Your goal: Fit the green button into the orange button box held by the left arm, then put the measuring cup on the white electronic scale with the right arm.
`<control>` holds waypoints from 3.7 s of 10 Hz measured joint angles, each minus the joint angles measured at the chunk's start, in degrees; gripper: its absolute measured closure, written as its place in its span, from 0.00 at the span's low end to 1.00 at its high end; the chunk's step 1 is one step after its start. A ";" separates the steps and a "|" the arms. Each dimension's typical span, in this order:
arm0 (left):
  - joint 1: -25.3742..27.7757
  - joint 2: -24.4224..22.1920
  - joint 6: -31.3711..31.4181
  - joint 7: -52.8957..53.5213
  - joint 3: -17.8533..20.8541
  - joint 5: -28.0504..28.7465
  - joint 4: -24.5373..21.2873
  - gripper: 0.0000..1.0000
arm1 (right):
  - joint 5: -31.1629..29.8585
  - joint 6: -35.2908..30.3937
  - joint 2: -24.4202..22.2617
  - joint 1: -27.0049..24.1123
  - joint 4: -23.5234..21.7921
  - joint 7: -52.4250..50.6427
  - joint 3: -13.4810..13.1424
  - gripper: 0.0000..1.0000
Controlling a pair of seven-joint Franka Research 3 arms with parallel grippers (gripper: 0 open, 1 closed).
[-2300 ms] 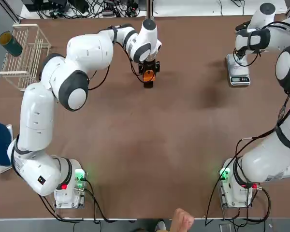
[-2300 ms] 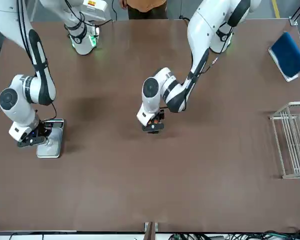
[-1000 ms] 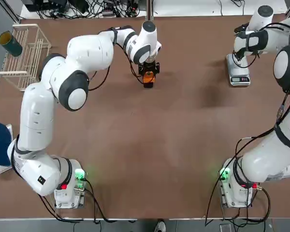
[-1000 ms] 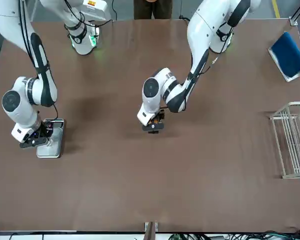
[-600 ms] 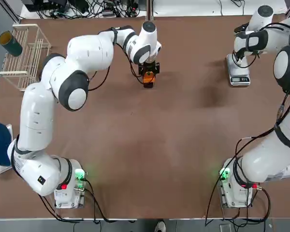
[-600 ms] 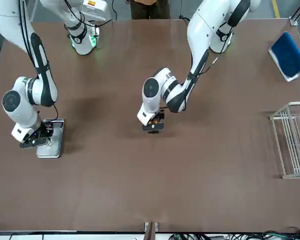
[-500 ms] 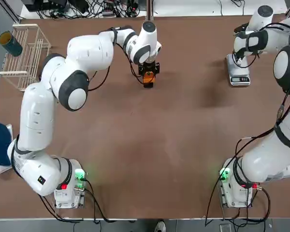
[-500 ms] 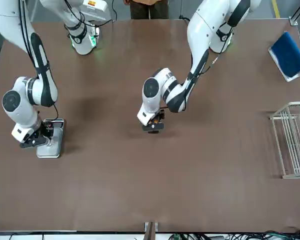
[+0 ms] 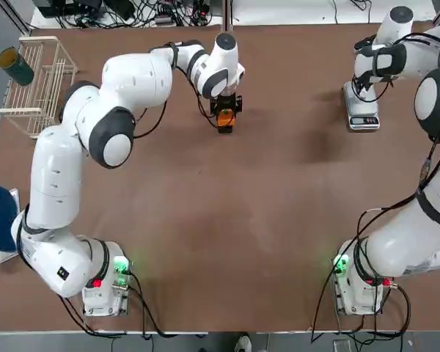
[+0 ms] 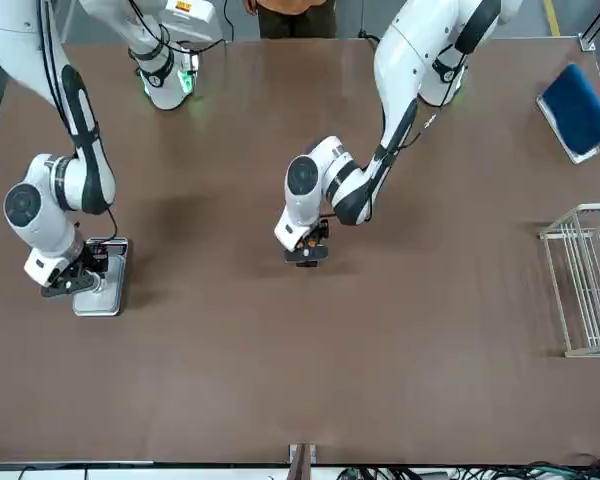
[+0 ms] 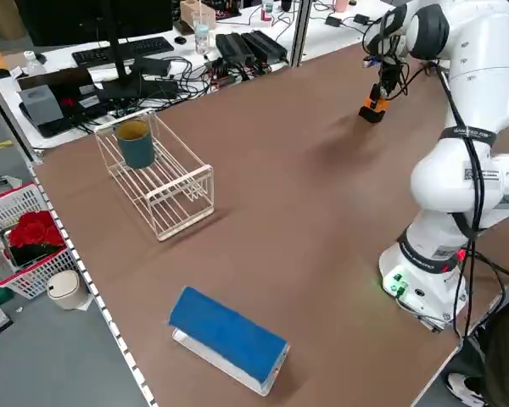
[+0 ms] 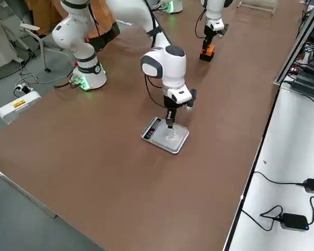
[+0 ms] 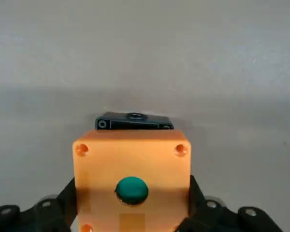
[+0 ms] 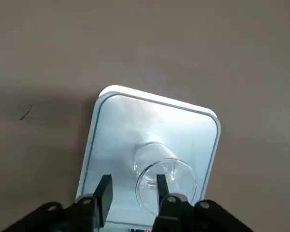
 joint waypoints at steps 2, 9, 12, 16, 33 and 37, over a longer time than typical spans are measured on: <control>0.00 0.00 0.01 0.00 0.00 0.00 -0.05 0.14 | 0.00 -1.14 -0.39 0.03 0.42 0.00 0.03 0.52; 0.06 0.00 0.10 0.00 0.11 0.00 -0.06 0.14 | 0.00 -8.52 -4.59 0.13 2.85 -0.22 0.17 0.28; 0.05 0.00 0.13 0.00 0.10 0.00 -0.06 0.14 | 0.00 -11.95 -8.47 0.20 3.46 -0.25 0.46 0.20; 0.05 0.01 0.20 0.00 0.10 0.00 -0.07 0.14 | 2.91 -21.06 -15.45 0.69 5.96 -0.21 2.47 0.00; 0.13 0.01 0.24 0.02 0.19 0.09 -0.09 0.07 | 7.44 -54.48 -17.95 -6.20 32.49 11.92 9.98 0.00; 0.10 0.01 0.29 0.01 0.13 0.09 -0.09 0.01 | 7.44 -54.71 -18.12 -8.06 32.91 11.96 10.37 0.00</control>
